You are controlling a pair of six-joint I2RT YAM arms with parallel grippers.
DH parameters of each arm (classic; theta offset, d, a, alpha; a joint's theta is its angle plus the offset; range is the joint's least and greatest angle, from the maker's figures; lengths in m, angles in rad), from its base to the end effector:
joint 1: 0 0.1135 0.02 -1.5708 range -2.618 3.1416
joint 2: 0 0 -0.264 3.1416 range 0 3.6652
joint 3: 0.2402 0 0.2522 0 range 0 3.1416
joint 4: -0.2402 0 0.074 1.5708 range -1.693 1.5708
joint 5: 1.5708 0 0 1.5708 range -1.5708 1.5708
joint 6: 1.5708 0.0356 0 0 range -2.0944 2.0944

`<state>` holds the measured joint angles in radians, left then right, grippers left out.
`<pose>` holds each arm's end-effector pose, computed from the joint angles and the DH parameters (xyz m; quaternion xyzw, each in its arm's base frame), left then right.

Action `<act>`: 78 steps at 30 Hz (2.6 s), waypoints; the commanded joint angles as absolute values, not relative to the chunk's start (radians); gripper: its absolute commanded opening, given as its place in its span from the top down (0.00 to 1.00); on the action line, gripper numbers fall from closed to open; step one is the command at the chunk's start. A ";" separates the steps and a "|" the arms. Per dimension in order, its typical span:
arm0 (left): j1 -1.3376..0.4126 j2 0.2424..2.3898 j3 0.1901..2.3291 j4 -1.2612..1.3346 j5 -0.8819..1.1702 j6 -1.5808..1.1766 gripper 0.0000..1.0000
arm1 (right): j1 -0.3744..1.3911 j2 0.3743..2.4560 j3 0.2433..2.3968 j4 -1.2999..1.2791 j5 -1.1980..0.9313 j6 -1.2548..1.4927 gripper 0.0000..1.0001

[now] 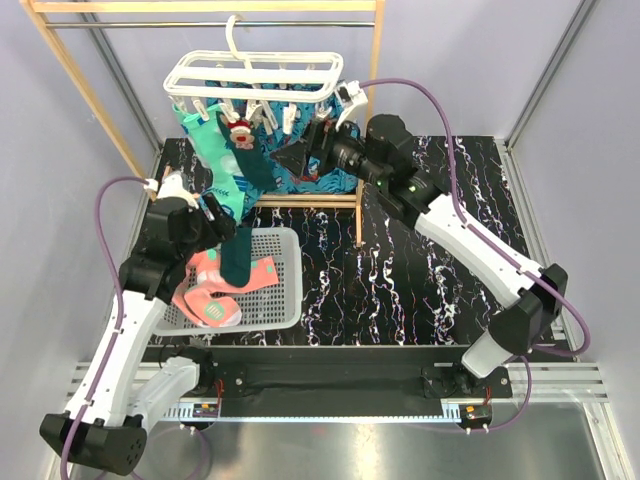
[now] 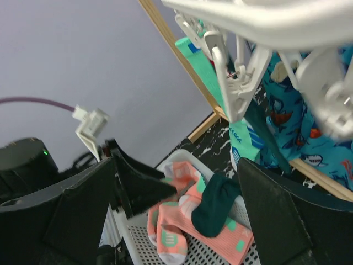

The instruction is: Remove the socks clipped to the hanger

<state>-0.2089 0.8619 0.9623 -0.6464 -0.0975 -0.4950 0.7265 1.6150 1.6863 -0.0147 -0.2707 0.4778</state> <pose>0.1762 -0.0338 0.3413 -0.1477 0.8582 -0.1289 0.4743 0.2776 0.2594 0.4607 -0.1817 0.6631 0.4843 0.5410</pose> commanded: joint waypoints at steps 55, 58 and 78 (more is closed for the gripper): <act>-0.199 0.758 1.134 -0.979 -0.043 -0.522 1.00 | 0.727 1.143 1.332 -0.063 -0.118 0.428 0.00; -0.201 0.759 1.073 -0.950 -0.060 -0.519 1.00 | 0.727 1.137 1.325 -0.055 -0.113 0.437 0.00; -0.196 0.960 0.968 -0.236 0.031 -0.474 0.27 | 0.727 1.210 1.269 0.032 -0.124 0.368 0.00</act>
